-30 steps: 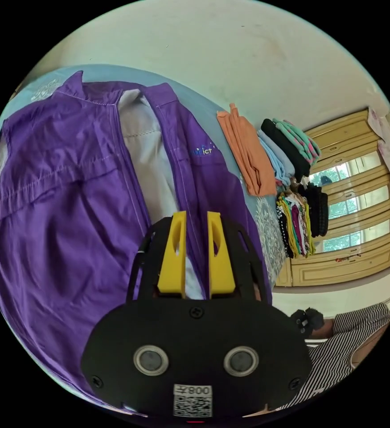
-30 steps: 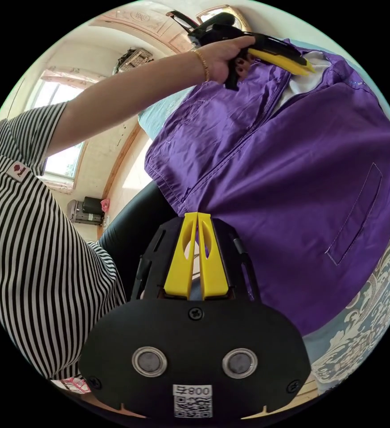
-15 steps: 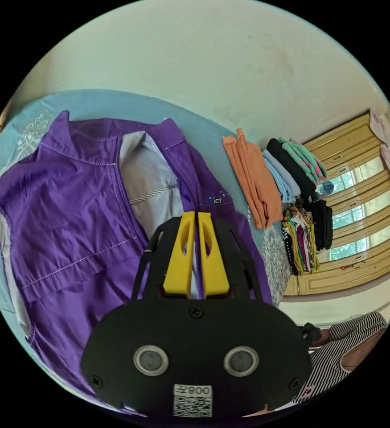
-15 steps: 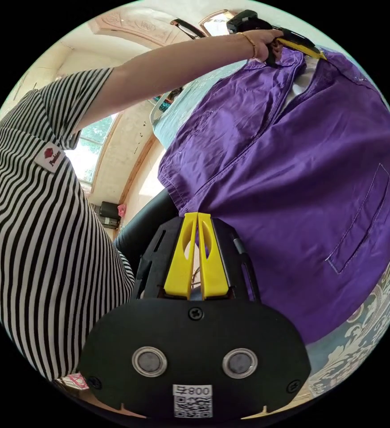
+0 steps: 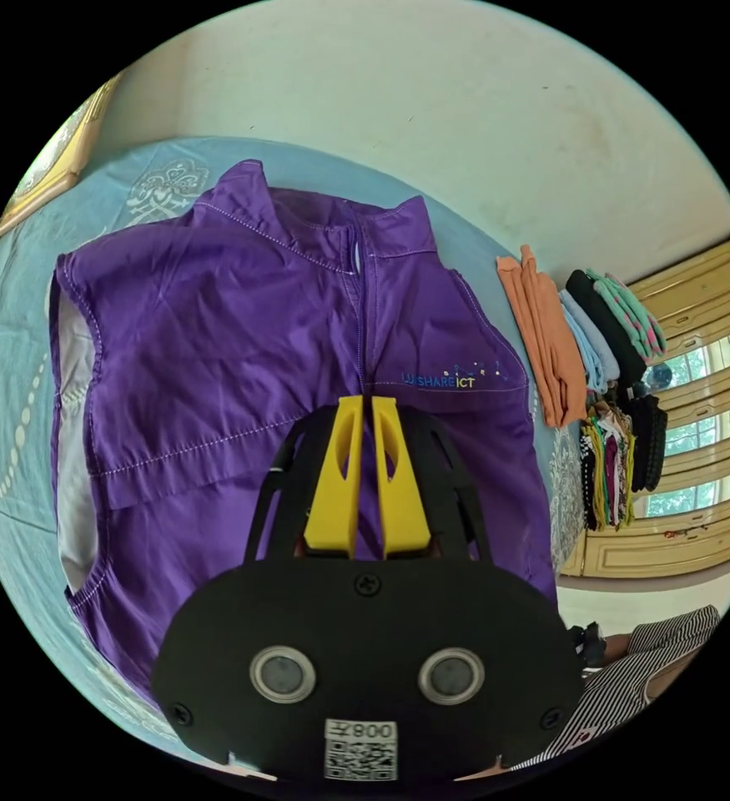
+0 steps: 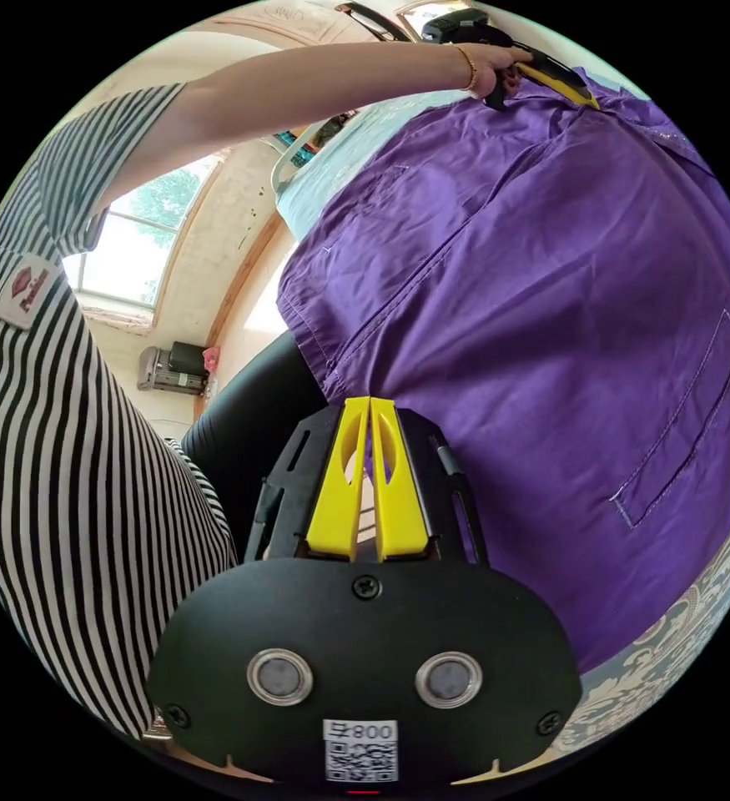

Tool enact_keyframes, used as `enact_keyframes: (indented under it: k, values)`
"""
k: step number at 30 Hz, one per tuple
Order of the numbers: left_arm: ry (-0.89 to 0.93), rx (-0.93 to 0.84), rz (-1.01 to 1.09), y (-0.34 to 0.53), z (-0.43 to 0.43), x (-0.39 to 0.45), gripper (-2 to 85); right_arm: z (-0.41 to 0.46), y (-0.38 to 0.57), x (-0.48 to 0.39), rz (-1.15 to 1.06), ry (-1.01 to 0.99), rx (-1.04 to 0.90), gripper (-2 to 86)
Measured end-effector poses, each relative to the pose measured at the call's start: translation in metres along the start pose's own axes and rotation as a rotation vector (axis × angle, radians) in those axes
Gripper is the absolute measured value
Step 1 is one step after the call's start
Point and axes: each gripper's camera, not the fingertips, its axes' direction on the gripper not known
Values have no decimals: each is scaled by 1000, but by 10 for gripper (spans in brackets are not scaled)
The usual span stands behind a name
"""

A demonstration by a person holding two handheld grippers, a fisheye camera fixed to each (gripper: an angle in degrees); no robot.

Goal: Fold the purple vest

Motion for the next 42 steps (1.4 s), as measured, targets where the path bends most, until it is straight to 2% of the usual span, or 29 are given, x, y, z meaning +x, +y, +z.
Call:
enact_keyframes:
  k: [5, 11, 13, 17, 20, 24, 30, 37, 42]
  values:
    - [31, 65, 30, -6, -13, -8, 45, 32, -6, 40, 57, -33, -33, 2]
    - [54, 155, 50, -36, -29, -18, 71, 46, 10, 100, 176, -155, 48, 5]
    - [51, 147, 37, -52, -23, -23, 73, 44, 18, 121, 223, -214, 92, 7]
    - [93, 148, -28, -91, -6, -42, 77, 6, 35, 179, 283, -311, 321, 21]
    - [51, 134, -49, -113, 5, -54, 74, -43, 26, 234, 264, -192, 497, 35]
    - [143, 105, -68, -130, 18, -74, 51, -104, -29, 329, 250, 95, 665, 57]
    - [201, 162, -17, -126, 12, -92, 19, -117, -141, 474, 351, 119, 628, 71]
    - [198, 179, 19, -118, 5, -109, 12, -82, -196, 542, 398, 62, 602, 73]
    - [239, 212, 34, -112, -4, -119, 9, -52, -211, 572, 413, 72, 522, 14]
